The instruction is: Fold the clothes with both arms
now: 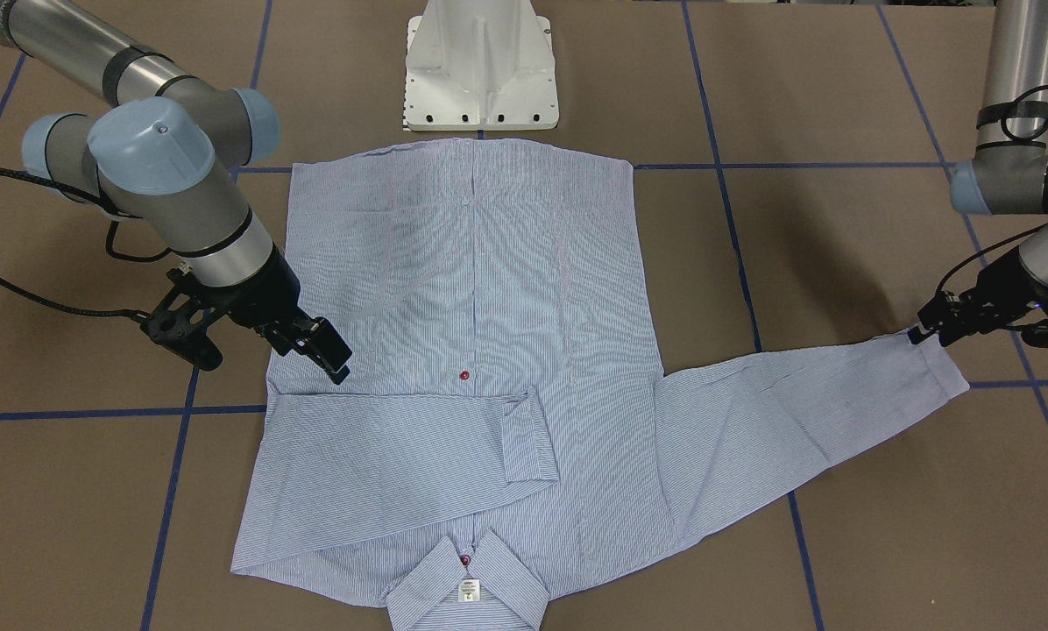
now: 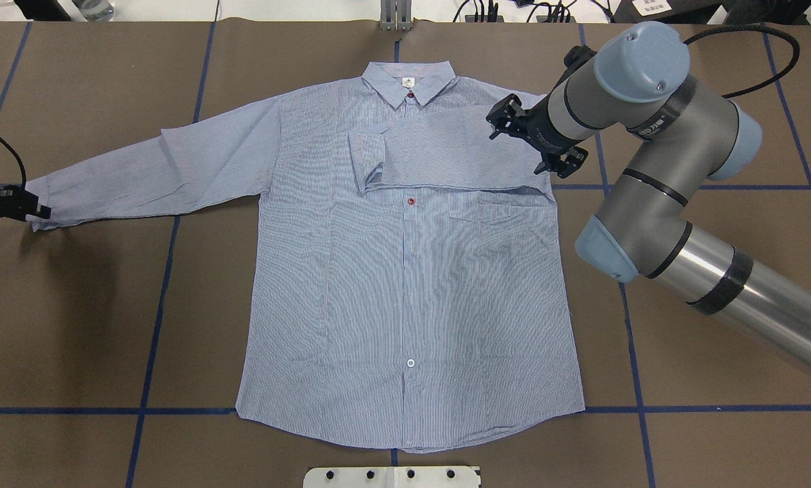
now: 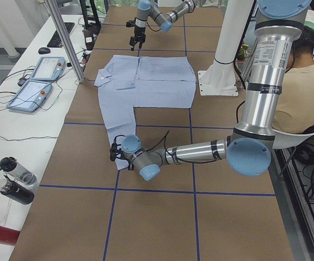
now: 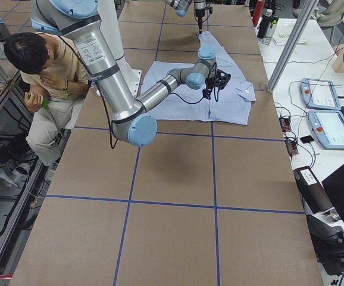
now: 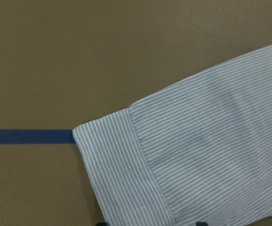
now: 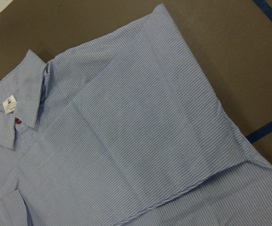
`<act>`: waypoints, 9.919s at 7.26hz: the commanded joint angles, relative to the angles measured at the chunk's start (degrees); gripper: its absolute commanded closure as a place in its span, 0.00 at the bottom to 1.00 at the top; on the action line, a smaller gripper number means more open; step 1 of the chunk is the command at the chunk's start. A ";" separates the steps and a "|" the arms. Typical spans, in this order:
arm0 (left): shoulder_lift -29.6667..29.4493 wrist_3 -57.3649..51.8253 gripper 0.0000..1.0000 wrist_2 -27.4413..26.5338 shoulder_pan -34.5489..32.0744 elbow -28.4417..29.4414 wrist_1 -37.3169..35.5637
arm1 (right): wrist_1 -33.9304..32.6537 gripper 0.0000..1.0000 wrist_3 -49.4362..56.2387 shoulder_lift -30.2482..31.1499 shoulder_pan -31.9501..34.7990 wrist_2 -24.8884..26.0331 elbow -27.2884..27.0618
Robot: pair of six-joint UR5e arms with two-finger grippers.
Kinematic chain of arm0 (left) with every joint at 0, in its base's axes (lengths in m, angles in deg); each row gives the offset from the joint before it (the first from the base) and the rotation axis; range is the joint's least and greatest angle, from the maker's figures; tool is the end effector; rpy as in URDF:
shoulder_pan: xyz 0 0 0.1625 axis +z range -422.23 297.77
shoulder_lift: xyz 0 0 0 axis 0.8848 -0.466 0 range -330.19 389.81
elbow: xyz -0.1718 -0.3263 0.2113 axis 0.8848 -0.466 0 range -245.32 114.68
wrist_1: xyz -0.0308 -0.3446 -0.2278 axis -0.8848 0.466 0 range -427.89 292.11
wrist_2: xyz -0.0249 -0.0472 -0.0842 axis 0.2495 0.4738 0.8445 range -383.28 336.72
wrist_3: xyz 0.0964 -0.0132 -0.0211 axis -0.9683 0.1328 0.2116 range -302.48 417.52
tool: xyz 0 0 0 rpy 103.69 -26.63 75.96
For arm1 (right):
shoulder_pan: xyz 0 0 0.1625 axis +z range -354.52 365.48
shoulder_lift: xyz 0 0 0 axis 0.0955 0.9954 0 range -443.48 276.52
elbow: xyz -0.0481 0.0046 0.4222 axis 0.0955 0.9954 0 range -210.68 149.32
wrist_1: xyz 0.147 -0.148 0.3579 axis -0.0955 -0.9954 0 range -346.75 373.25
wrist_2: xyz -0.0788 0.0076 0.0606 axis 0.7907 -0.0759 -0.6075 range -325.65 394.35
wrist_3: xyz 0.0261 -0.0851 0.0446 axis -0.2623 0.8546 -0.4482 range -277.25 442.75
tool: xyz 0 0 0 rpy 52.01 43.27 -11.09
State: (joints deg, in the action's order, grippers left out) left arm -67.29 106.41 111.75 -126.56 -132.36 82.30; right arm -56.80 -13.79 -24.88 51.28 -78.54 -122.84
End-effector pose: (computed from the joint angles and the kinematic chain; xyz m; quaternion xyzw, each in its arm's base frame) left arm 0.1817 -0.5233 0.6721 0.0625 0.4933 -0.0307 0.8671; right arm -0.4072 -0.5544 0.2827 -0.0187 -0.4751 0.3058 0.8249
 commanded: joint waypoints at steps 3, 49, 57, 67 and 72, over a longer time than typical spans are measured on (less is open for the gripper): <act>0.51 0.15 1.00 0.15 -0.27 -1.68 -0.42 | 0.00 0.01 -0.58 -0.50 -0.18 0.47 -0.03; -22.34 48.67 0.05 -32.63 29.97 -48.80 -36.11 | 0.18 0.25 -32.05 35.36 -40.25 29.65 -28.52; -22.43 49.10 0.05 -33.42 31.97 -48.97 -36.11 | -0.08 1.00 -36.88 35.71 -39.91 29.13 -32.26; 3.50 60.71 0.28 -41.68 53.69 -51.97 -37.16 | -0.26 1.00 -36.80 35.97 -40.00 29.48 -32.64; 2.27 60.45 0.36 -41.77 54.49 -48.72 -37.16 | -0.17 1.00 -36.44 36.24 -40.00 29.48 -32.46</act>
State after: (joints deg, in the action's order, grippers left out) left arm -65.01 166.96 70.01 -72.10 -181.88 45.13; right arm -57.01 -50.25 11.34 11.28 -49.06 -155.32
